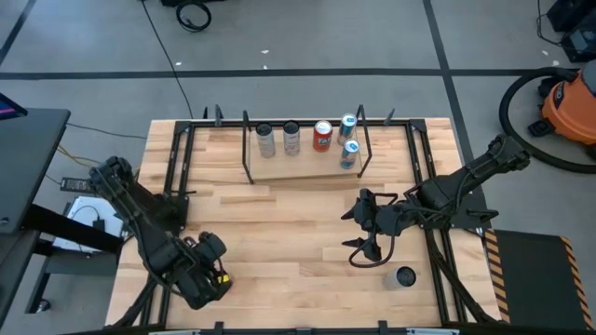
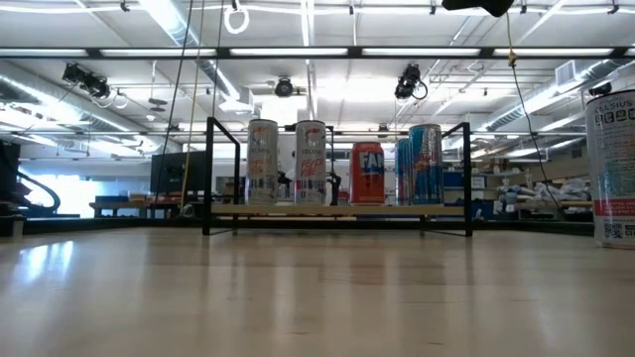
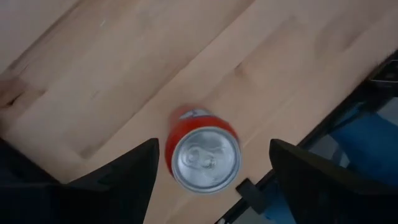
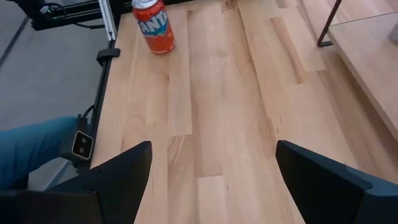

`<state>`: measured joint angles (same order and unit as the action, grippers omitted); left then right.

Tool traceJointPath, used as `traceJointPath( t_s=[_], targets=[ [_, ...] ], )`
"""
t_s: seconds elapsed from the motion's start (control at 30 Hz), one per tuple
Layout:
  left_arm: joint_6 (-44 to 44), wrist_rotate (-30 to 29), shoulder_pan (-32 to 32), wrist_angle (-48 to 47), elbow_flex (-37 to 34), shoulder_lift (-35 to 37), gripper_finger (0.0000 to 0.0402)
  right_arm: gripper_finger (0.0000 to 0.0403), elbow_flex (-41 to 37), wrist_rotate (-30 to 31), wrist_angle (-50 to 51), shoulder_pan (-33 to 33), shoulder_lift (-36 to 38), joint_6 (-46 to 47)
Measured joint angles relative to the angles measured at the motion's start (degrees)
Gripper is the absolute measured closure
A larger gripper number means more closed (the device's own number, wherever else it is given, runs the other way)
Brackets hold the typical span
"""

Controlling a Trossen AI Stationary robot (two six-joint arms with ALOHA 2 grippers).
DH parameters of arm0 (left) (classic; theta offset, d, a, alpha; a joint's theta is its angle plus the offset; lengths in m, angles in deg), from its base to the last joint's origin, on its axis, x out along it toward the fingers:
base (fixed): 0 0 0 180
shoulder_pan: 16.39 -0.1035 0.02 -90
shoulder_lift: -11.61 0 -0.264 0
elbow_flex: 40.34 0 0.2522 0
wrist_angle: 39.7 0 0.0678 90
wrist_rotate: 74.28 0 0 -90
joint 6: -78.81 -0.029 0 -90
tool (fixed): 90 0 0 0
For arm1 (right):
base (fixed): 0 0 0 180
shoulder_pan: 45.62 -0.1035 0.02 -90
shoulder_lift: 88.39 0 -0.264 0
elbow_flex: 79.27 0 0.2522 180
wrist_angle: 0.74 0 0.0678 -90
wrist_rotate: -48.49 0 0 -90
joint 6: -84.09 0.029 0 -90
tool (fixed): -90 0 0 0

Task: Place canned beverage on shelf
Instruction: Put the orange soda can aligned with the other orange soda can on the shelf

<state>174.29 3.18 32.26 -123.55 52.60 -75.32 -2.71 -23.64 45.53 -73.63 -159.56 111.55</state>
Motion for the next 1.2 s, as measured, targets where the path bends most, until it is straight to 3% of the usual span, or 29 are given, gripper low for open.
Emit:
traceJointPath(
  t_s=[0.2,1.2],
  targets=[
    [2.6,3.2,1.6,0.3,0.0,-2.7,0.0095,0.0051,0.0,-1.1,0.1,0.0,0.0,0.0],
    [3.0,3.8,1.6,2.4,-0.8,-8.2,0.0095,0.0051,0.0,-1.5,0.2,0.0,0.0,1.1]
  ],
)
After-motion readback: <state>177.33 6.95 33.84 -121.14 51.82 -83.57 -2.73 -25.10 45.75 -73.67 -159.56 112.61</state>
